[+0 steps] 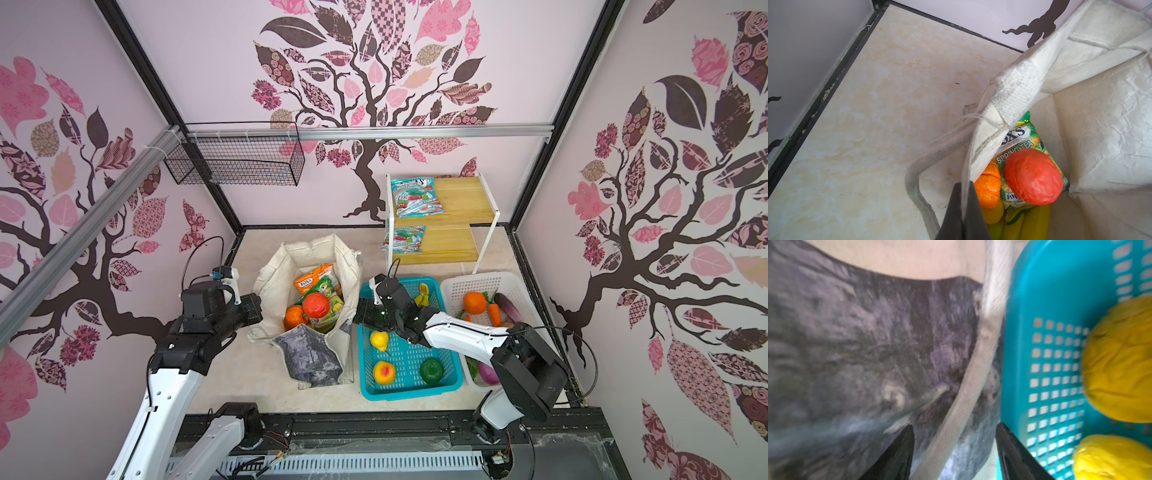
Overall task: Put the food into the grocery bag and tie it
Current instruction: 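Lower the right gripper to the tote handle nearest the teal basket and grasp it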
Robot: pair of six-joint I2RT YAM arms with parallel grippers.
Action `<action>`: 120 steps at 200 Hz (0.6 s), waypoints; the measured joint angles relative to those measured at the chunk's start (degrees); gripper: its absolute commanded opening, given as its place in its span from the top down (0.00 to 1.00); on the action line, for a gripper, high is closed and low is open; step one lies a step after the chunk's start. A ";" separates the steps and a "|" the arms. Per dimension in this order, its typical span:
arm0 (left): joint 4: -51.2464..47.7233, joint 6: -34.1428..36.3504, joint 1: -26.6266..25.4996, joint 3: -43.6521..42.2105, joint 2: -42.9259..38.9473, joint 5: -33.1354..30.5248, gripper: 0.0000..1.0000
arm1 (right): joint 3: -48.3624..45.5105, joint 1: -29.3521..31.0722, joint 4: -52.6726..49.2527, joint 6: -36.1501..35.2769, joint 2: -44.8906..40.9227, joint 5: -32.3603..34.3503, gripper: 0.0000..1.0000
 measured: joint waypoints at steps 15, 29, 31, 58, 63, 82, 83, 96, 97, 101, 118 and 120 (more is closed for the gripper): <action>0.02 0.02 0.00 0.00 0.02 0.00 1.00 | 1.18 -0.09 -0.90 -1.03 0.66 1.03 0.43; 0.02 0.04 0.00 0.00 0.02 0.00 1.00 | 2.01 -0.11 -0.26 -1.07 1.86 0.66 0.47; 0.00 0.04 0.00 0.00 0.02 0.00 1.00 | 2.01 -0.11 0.04 -0.94 2.03 0.46 0.49; 0.00 0.07 0.00 0.00 0.02 0.00 1.00 | 2.03 0.00 2.45 0.26 4.85 -1.01 0.53; 0.00 0.07 0.00 0.00 0.02 0.00 1.00 | 2.05 0.00 2.56 0.35 5.25 -1.18 0.54; 0.00 0.07 0.00 0.00 0.04 0.02 1.00 | 2.60 0.35 3.13 0.52 5.86 -1.49 0.65; 0.00 0.07 0.00 0.00 0.04 0.02 1.00 | 2.62 0.35 3.15 0.59 5.86 -1.51 0.65; 0.00 0.07 0.00 0.00 0.04 0.02 1.00 | 2.80 0.66 3.72 0.92 5.97 -1.40 0.82; 0.00 0.07 0.00 0.00 0.04 0.02 1.00 | 2.80 0.68 3.76 1.14 5.97 -1.40 0.82; 0.00 0.07 0.00 0.00 0.04 0.00 1.00 | 2.80 0.70 3.78 0.63 5.97 -1.18 0.84; 0.00 0.07 0.00 0.00 0.04 0.00 1.00 | 2.80 0.76 3.54 1.03 5.95 -0.20 0.90; 0.00 0.07 0.00 0.00 0.04 0.00 1.00 | 2.80 0.76 3.43 0.81 5.95 0.00 0.90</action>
